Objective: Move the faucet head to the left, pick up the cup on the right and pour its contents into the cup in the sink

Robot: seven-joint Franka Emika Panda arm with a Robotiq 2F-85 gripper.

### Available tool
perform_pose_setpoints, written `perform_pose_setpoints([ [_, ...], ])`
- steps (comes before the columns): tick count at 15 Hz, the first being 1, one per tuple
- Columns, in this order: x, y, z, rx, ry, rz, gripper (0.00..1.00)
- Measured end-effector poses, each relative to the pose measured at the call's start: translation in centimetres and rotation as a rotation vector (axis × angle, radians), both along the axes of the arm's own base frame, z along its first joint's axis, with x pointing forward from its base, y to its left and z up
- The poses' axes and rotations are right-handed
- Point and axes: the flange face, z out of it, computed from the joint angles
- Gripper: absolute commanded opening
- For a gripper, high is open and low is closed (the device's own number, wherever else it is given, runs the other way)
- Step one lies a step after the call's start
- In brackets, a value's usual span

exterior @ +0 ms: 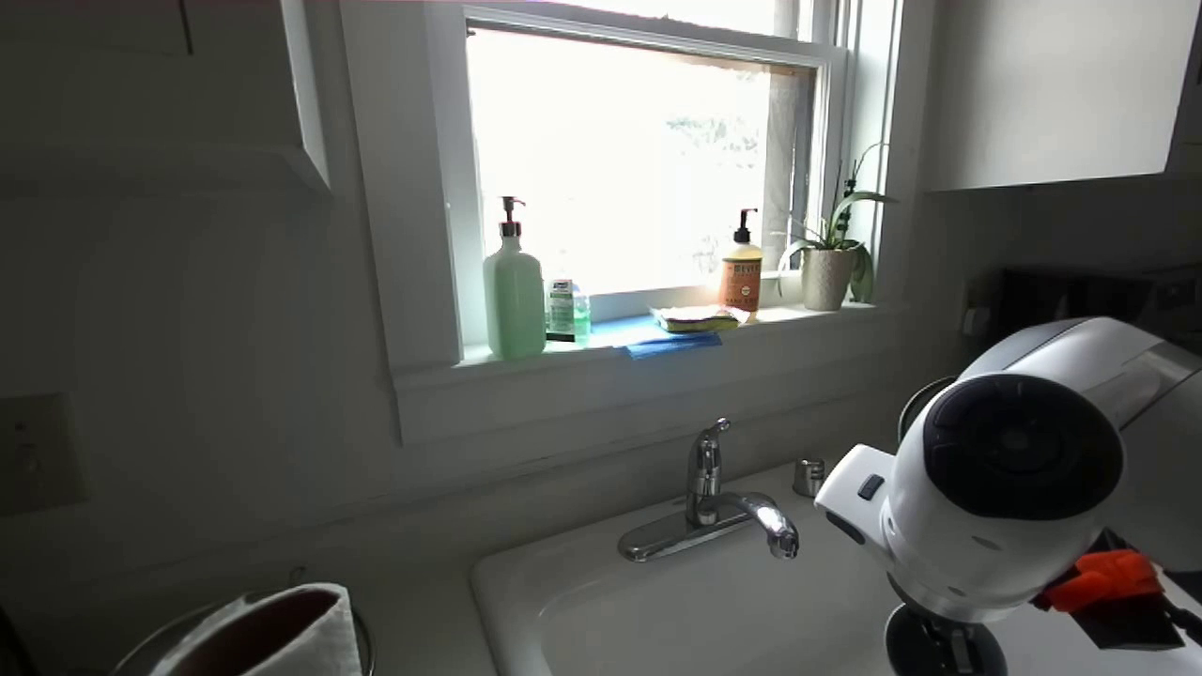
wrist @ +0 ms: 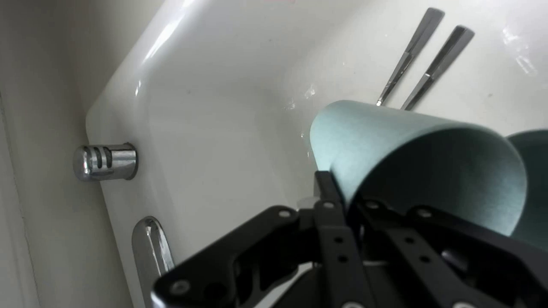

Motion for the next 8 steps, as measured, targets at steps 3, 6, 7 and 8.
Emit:
perform_pose_setpoints([
  [3,-0.6,0.8,-0.6,-0.024,0.017,0.013,0.01],
  [6,-1.1,1.6,-1.0,-0.059,0.023,0.017,0.01],
  [7,-1.3,1.8,-1.1,-0.07,0.02,0.018,0.01],
  [8,-1.4,2.0,-1.1,-0.082,0.014,0.023,0.01],
])
